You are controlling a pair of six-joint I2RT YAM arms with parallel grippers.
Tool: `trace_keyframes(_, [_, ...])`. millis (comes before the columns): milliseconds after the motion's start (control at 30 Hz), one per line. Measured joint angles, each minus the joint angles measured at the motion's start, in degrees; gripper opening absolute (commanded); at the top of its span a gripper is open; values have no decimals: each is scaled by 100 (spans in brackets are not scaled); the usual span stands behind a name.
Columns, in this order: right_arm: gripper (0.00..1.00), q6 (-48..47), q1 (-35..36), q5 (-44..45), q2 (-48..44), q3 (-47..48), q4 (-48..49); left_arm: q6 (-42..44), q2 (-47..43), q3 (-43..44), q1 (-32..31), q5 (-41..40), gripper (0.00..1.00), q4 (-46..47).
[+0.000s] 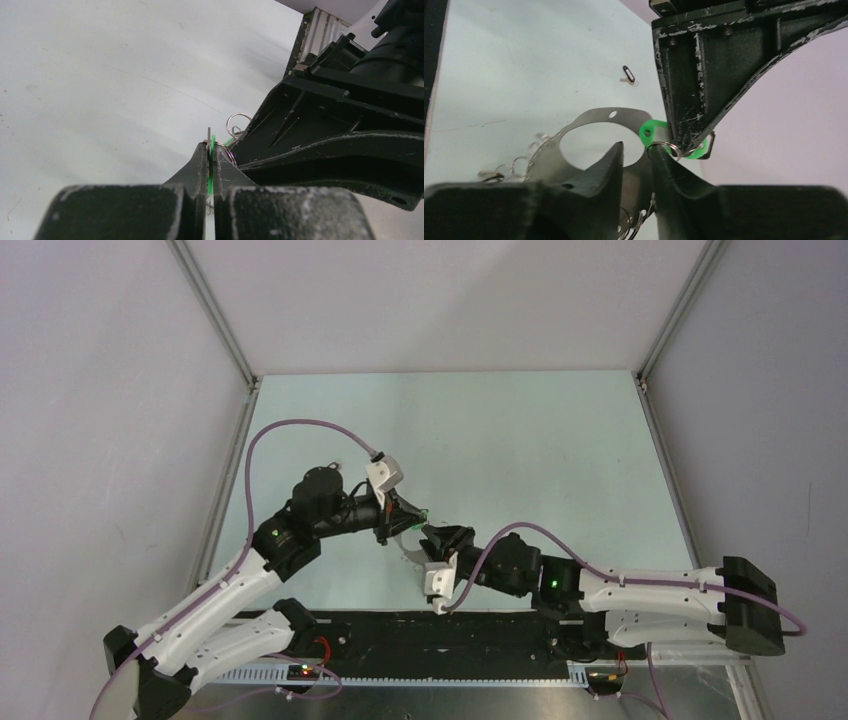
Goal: Remove the keys from the keyring
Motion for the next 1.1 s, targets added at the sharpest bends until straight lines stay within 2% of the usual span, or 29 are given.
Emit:
trace_keyframes(167, [38,155,33,-39,-160,0,-144,15,-24,0,0,-42,0,66])
trace_keyframes(367, [40,1709,-409,-1025,-986,-9,-234,96,-92,0,52,-275,0,313])
trace_keyframes(533, [38,3012,-938,-1495,-1397,-90,-125,105,-96,0,61,-343,0,400])
trace_keyframes(633, [36,3871,-1318,-1808,-1399,-136,-2,107,-103,0,63,-358,0,417])
trace_keyframes(833, [32,5021,-2006,-2221,-1209,-160,345,109,-118,0,63,-361,0,424])
trace_keyframes(1100, [31,5622,-2256,-2662,-706,-160,848,109,-133,0,63,-356,0,428])
